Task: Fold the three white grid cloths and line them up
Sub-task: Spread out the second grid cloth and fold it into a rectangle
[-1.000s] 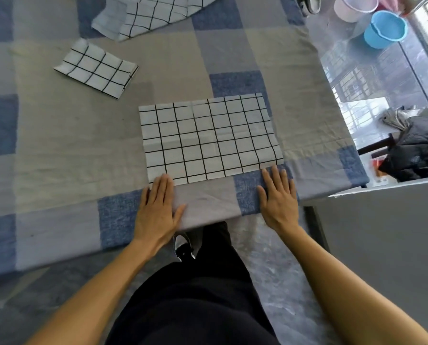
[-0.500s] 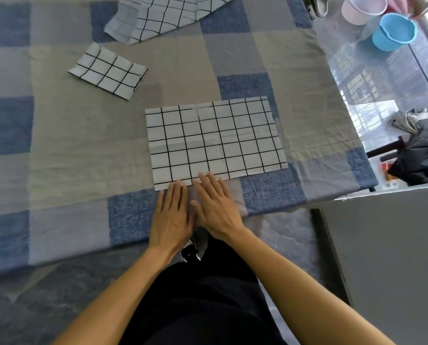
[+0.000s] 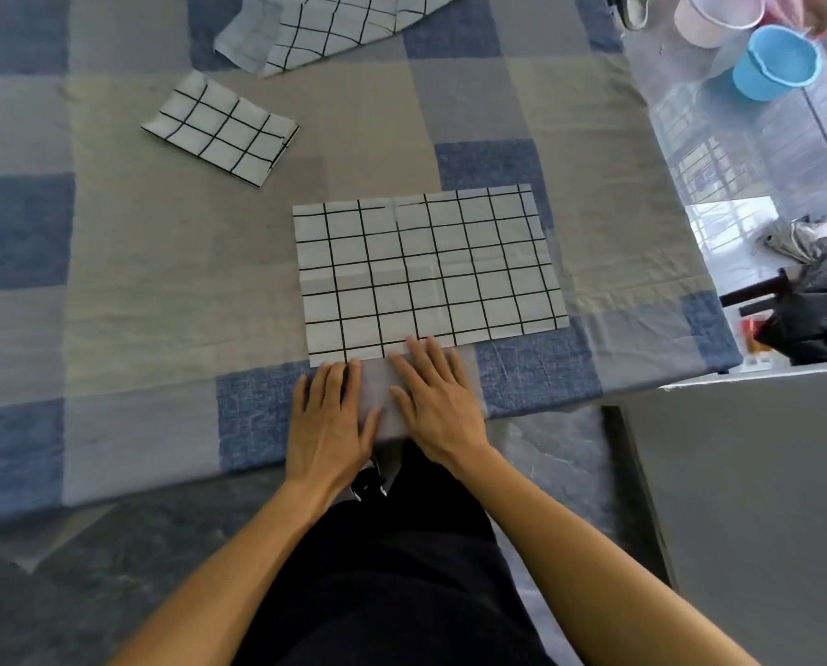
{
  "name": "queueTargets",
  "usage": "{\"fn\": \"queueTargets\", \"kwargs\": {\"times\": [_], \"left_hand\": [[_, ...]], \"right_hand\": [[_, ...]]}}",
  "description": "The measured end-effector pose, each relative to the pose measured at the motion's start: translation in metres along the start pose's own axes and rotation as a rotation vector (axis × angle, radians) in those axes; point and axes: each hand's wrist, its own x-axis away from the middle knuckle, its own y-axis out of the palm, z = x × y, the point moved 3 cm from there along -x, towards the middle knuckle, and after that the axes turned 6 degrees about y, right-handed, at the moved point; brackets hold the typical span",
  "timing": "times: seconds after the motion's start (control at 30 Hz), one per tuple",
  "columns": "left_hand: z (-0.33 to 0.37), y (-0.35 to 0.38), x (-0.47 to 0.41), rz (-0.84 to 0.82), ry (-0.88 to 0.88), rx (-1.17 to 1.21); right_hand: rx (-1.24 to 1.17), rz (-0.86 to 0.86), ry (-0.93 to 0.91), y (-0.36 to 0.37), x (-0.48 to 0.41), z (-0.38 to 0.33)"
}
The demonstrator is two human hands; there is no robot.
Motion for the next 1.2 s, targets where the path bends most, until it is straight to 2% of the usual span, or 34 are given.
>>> {"fn": "queueTargets", "kwargs": {"times": [0.27, 0.6, 0.7, 0.83, 1.03, 1.2], "left_hand": [[-0.002, 0.001, -0.001, 0.026, 0.024, 0.007], [-0.004, 0.000, 0.000, 0.065, 0.033, -0.008], [-0.005, 0.000, -0.001, 0.065, 0.030, 0.009], [-0.001, -0.008, -0.007, 0.109, 0.064, 0.036], [0.031, -0.027, -0.050, 0.190, 0.310, 0.031], [0.067, -0.032, -0.091, 0.126, 0.464, -0.023]], "right_hand": [[0.077, 0.111, 0.275, -0.020, 0.016, 0.084], [0.058, 0.146, 0.491, -0.037, 0.025, 0.129], [0.066, 0.133, 0.507, -0.041, 0.027, 0.135], [-0.083, 0.168, 0.432, -0.047, 0.031, 0.118], [-0.156, 0.329, 0.358, -0.047, 0.037, 0.090], [-0.157, 0.364, 0.388, -0.049, 0.040, 0.089]]}}
